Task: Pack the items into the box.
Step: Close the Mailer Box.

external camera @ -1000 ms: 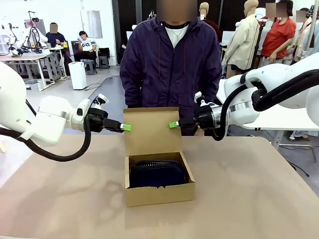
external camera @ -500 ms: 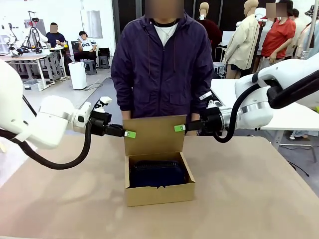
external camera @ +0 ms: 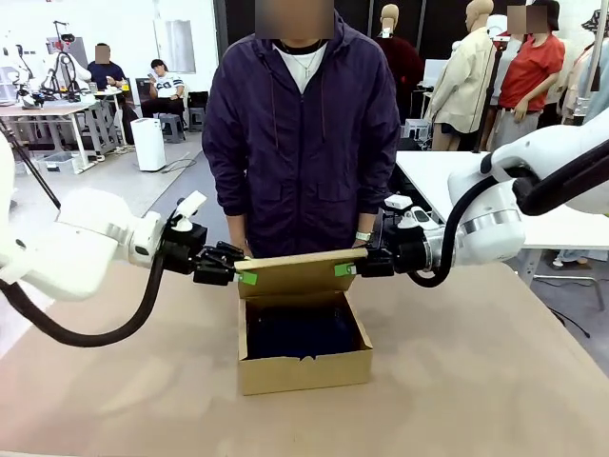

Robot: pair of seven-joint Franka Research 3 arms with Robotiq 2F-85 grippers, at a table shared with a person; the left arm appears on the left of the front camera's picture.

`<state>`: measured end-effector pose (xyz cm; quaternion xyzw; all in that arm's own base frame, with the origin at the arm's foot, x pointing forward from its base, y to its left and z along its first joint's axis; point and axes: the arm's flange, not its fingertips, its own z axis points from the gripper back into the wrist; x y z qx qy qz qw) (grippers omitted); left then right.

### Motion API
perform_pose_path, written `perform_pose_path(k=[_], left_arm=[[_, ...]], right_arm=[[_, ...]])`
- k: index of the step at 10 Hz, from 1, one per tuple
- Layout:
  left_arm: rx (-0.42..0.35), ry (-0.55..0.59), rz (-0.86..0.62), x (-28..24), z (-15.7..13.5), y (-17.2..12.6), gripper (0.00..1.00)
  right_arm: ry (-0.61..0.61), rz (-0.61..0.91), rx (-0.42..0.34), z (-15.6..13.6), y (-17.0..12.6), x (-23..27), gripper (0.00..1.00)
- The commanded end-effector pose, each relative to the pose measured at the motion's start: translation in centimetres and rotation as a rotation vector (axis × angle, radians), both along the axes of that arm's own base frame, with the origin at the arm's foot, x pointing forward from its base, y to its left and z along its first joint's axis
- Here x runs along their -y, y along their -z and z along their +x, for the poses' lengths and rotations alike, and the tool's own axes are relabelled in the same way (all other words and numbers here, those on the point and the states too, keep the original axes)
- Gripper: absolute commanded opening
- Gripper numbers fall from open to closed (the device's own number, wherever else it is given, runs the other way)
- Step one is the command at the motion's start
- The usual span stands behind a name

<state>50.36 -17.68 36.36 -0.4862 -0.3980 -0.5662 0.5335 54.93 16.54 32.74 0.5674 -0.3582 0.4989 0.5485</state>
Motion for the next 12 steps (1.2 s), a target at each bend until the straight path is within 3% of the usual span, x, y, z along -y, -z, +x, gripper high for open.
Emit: perform_pose_path(k=[1,2,3,5,8,10,12], left_arm=[[0.017,0.019,0.006,0.4,-1.3,1.0,0.58],[0.002,0.037,0.009,0.5,-1.4,1.2,1.00],[-0.001,0.049,0.007,0.6,-1.6,1.2,1.00],[0.025,0.052,0.032,0.0,-2.4,0.5,1.00],[0.066,0.161,0.030,-3.1,-6.6,-1.8,1.00],[0.095,0.088,0.021,-5.8,-8.9,-3.2,1.00],[0.167,0.041,-0.074,-6.2,-8.6,-3.6,1.00]], right_arm=[[-0.029,0.017,0.063,-2.1,0.1,0.6,0.44],[-0.040,0.040,0.058,-2.5,0.2,0.8,0.95],[-0.054,0.043,0.052,-3.0,0.3,1.2,1.00],[-0.073,0.053,0.015,-3.7,0.3,3.1,1.00],[0.050,-0.007,-0.016,-4.3,-0.3,7.7,1.00],[0.121,0.045,0.011,-4.1,-1.7,9.5,1.00],[0.141,0.110,0.012,-3.0,-2.7,7.5,1.00]])
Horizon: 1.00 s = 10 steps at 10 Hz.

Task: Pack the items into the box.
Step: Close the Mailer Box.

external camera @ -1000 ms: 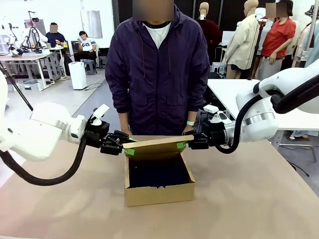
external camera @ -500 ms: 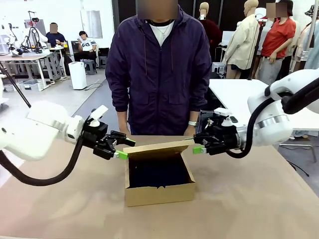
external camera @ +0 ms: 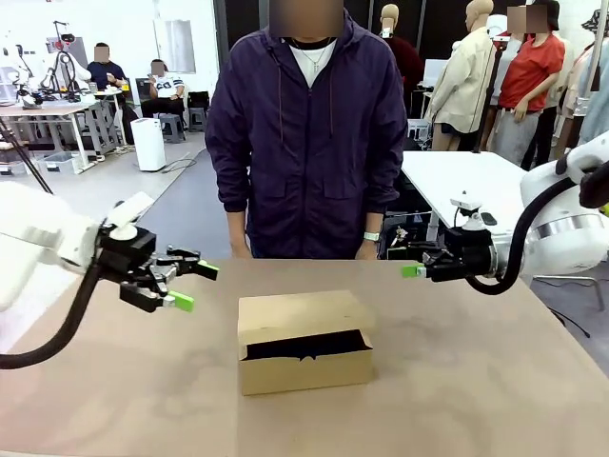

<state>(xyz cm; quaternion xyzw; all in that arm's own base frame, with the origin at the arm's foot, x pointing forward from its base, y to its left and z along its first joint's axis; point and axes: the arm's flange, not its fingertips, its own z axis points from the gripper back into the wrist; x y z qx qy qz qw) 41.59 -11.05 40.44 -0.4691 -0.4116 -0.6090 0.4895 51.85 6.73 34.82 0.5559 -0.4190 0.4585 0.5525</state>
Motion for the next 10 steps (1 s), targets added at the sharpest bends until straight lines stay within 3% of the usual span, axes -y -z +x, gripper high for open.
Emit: perform_pose_path(k=[1,3,5,6,10], left_arm=[[0.073,-0.036,-0.091,1.5,1.4,1.3,1.00],[0.075,-0.010,-0.045,5.2,4.4,3.8,1.00],[0.085,0.016,0.046,8.2,5.4,6.1,1.00],[0.048,-0.016,0.097,9.6,5.6,7.6,1.00],[0.026,-0.190,0.215,10.2,6.5,10.3,1.00]], right_arm=[[0.007,0.038,0.013,0.5,-0.5,-4.1,1.00],[-0.006,-0.102,0.061,1.4,0.6,-8.5,1.00],[-0.057,-0.171,0.113,1.5,2.1,-11.8,1.00],[-0.074,-0.209,0.152,1.4,2.8,-12.8,1.00],[-0.193,-0.364,0.155,0.5,5.5,-13.8,1.00]])
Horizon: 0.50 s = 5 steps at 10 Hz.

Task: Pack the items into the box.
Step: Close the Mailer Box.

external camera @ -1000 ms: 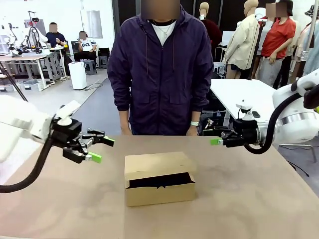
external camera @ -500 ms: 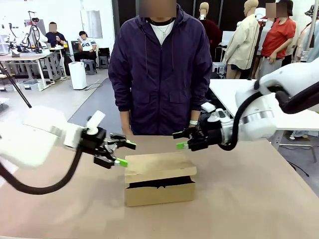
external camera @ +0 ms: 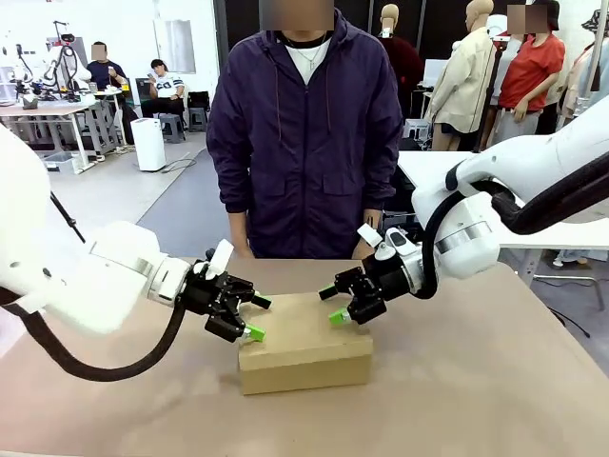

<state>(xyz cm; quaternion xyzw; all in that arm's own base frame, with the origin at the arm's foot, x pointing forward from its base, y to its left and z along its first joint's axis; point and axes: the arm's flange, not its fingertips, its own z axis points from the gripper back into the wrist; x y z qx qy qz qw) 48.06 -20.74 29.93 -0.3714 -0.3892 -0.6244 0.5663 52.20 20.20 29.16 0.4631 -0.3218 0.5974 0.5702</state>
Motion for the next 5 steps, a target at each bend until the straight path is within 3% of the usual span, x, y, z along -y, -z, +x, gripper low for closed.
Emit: perform_pose_path(k=[1,5], left_arm=[[-0.050,-0.018,0.014,0.72,0.14,0.14,1.00],[-0.106,0.060,0.039,1.14,0.07,0.65,1.00]], right_arm=[[-0.033,-0.075,0.060,-0.28,0.13,-0.34,1.00],[-0.019,-0.192,0.137,-1.03,1.01,-0.91,1.00]])
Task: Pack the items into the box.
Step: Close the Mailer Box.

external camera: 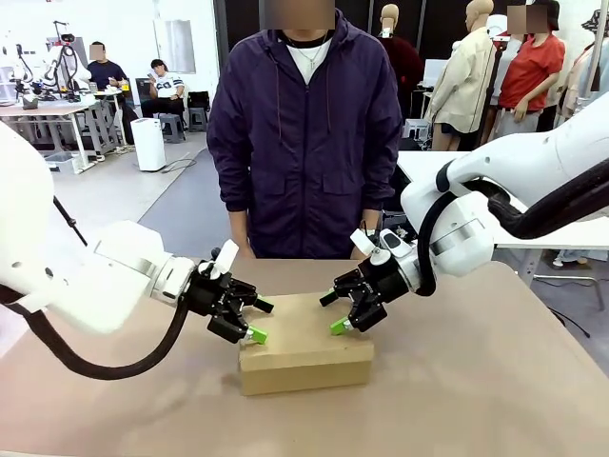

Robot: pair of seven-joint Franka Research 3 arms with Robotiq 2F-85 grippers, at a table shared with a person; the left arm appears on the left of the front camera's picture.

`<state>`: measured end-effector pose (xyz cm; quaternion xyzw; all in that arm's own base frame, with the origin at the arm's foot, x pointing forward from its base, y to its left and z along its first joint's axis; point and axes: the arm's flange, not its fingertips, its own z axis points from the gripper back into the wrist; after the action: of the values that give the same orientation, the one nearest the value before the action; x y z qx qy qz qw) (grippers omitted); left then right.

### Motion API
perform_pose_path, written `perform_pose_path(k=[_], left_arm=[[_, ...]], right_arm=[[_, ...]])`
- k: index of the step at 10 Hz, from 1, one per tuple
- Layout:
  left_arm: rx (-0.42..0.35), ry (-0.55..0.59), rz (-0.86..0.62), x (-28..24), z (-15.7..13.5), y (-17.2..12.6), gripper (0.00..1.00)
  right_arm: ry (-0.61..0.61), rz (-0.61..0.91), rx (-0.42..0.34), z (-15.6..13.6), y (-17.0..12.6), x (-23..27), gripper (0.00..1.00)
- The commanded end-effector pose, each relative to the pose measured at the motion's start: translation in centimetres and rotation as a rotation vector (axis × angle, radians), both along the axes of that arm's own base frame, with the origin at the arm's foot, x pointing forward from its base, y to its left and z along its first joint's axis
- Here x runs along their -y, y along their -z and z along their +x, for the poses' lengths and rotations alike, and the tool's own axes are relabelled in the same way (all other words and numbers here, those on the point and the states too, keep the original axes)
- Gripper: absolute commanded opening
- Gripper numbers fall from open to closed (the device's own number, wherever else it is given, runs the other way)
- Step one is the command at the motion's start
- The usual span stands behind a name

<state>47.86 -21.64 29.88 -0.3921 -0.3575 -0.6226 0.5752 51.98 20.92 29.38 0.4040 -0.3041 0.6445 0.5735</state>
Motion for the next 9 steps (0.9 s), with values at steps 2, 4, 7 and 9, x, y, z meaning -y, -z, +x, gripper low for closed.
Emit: perform_pose_path(k=[2,4,7,9], left_arm=[[-0.043,0.038,0.010,0.1,0.3,0.2,1.00],[-0.001,0.028,0.015,-0.6,0.2,-1.5,1.00],[-0.036,0.003,-0.039,-2.7,0.2,-7.3,1.00],[-0.238,-0.048,-0.104,-4.8,0.3,-10.9,1.00]], right_arm=[[0.004,-0.060,0.016,-0.7,1.5,-0.1,1.00],[0.035,-0.011,0.012,-0.3,0.4,0.6,1.00],[0.131,0.098,-0.126,0.5,-4.9,3.5,1.00],[0.214,0.197,-0.326,0.2,-9.6,6.6,1.00]])
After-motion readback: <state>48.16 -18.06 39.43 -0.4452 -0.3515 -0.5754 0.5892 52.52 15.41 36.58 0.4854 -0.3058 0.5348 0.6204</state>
